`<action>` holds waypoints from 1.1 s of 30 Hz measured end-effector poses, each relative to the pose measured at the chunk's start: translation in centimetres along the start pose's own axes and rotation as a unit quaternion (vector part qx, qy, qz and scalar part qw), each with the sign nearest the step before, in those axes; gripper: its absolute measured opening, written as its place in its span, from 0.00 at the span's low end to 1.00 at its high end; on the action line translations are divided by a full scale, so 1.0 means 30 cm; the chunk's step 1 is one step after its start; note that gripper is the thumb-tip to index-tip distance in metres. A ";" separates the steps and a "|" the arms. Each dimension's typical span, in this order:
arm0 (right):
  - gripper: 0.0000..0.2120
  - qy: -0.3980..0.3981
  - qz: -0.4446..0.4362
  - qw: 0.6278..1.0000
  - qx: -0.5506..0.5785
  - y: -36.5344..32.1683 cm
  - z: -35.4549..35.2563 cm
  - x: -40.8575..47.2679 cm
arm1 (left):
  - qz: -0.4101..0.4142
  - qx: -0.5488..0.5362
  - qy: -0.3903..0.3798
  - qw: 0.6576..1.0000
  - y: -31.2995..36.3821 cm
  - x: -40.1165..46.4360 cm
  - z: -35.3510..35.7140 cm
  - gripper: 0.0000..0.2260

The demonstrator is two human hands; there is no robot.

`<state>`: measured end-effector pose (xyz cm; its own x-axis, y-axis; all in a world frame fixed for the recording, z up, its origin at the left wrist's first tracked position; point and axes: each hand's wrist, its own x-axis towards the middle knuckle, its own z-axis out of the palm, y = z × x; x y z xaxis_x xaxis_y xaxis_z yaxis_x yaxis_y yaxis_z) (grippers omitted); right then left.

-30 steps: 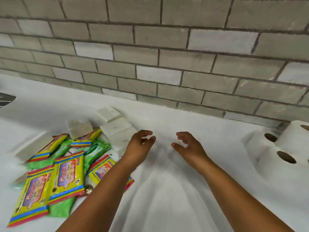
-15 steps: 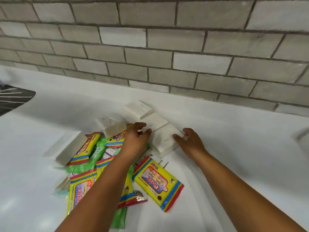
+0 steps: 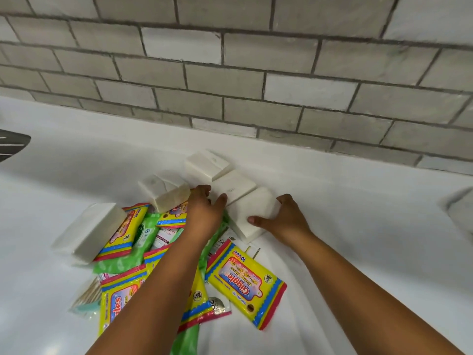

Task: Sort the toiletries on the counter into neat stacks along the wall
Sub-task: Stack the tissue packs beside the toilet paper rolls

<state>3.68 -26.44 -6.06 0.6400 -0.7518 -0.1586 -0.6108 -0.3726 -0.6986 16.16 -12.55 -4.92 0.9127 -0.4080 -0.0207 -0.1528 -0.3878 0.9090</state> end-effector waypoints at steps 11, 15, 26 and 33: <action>0.27 0.139 0.011 0.980 0.144 0.047 -0.047 -0.075 | 0.010 0.181 0.014 0.983 -0.015 0.075 0.026 0.34; 0.27 0.154 0.037 0.974 0.160 0.084 -0.078 -0.097 | 0.004 0.231 -0.024 0.973 -0.005 0.088 0.046 0.46; 0.27 0.178 0.087 0.952 0.235 0.200 -0.155 -0.136 | 0.035 0.311 -0.039 0.949 -0.021 0.097 0.073 0.41; 0.26 0.265 0.128 0.917 0.270 0.355 -0.321 -0.168 | 0.114 0.251 -0.129 0.953 0.057 -0.011 0.175 0.45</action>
<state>-10.54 -31.86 -5.99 0.1045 -0.9890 -0.1048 -0.2984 0.0694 -0.9519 13.60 -17.42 -5.55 0.7213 -0.6926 -0.0067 -0.5561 -0.5849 0.5904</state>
